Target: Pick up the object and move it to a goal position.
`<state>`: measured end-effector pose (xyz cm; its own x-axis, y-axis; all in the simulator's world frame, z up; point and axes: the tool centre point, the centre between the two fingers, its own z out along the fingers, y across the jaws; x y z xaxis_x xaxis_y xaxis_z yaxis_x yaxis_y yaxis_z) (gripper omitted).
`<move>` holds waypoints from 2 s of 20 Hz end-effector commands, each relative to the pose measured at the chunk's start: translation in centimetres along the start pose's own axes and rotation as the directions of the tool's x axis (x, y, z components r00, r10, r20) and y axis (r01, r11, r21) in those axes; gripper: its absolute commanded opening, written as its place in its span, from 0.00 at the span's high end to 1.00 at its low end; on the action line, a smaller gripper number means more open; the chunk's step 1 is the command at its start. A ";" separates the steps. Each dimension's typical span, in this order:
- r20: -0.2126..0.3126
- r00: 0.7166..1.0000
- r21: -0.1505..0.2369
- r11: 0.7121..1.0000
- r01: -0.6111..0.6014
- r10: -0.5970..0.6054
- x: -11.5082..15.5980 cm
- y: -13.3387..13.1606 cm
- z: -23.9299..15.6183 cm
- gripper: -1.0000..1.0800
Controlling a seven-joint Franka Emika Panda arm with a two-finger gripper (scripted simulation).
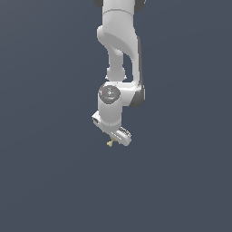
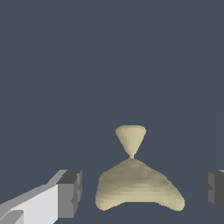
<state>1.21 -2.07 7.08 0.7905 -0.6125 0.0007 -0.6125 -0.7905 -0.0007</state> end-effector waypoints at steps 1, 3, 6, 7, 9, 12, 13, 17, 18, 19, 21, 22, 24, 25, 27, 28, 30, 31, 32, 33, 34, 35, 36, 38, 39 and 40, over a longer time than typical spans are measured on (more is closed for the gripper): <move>0.001 1.000 -0.001 1.000 -0.002 0.002 -0.1 0.1 1.2 0.04; 0.001 1.000 -0.001 1.000 -0.003 0.003 -0.1 0.1 2.3 0.04; 0.001 1.000 -0.001 1.000 -0.004 0.004 -0.1 0.1 3.4 0.04; 0.001 1.000 -0.001 1.000 -0.004 0.004 -0.1 0.1 3.7 0.04; 0.001 1.000 -0.001 1.000 -0.004 0.004 0.0 0.0 3.8 0.04; 0.001 1.000 -0.001 1.000 -0.004 0.004 0.0 0.0 3.8 1.00; 0.001 1.000 -0.001 1.000 -0.004 0.004 0.0 0.0 3.8 1.00; 0.001 1.000 -0.001 1.000 -0.004 0.004 0.0 0.0 3.8 1.00; 0.001 1.000 -0.001 1.000 -0.004 0.004 0.0 0.0 3.8 1.00; 0.001 1.000 -0.001 1.000 -0.004 0.004 0.0 0.0 3.8 1.00; -0.003 1.000 0.002 1.000 -0.004 0.004 0.1 -0.1 3.6 1.00; -0.003 1.000 0.002 1.000 -0.004 0.004 0.1 -0.1 3.6 1.00; -0.003 1.000 0.002 1.000 -0.004 0.004 0.1 -0.2 3.4 1.00; -0.003 1.000 0.002 1.000 -0.004 0.004 0.1 -0.3 3.2 1.00; -0.003 1.000 0.002 1.000 -0.004 0.004 0.0 -0.7 2.5 1.00; -0.003 1.000 0.002 1.000 -0.004 0.004 0.0 -0.9 2.2 1.00; -0.003 1.000 0.001 1.000 -0.004 0.004 -0.1 -1.5 1.2 1.00; -0.003 1.000 0.001 1.000 -0.004 0.004 -0.1 -1.8 0.7 1.00; -0.003 1.000 0.001 1.000 -0.004 0.004 -0.2 -2.2 0.0 1.00; -0.003 1.000 0.001 1.000 -0.004 0.004 -0.2 -2.6 -0.6 1.00; -0.003 1.000 0.001 1.000 -0.004 0.004 -0.3 -3.0 -1.3 1.00; -0.003 1.000 0.001 1.000 -0.004 0.004 -0.3 -3.4 -2.1 1.00; -0.003 1.000 0.000 1.000 -0.005 0.005 -0.4 -3.9 -2.9 1.00; -0.003 1.000 0.000 1.000 -0.005 0.005 -0.5 -4.9 -4.6 1.00; -0.003 1.000 0.000 1.000 -0.005 0.005 -0.6 -5.4 -5.5 1.00; -0.003 1.000 0.000 1.000 -0.005 0.005 -0.7 -6.0 -6.4 1.00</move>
<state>3.96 2.36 12.12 0.7876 -0.6162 0.0030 -0.6162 -0.7876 -0.0009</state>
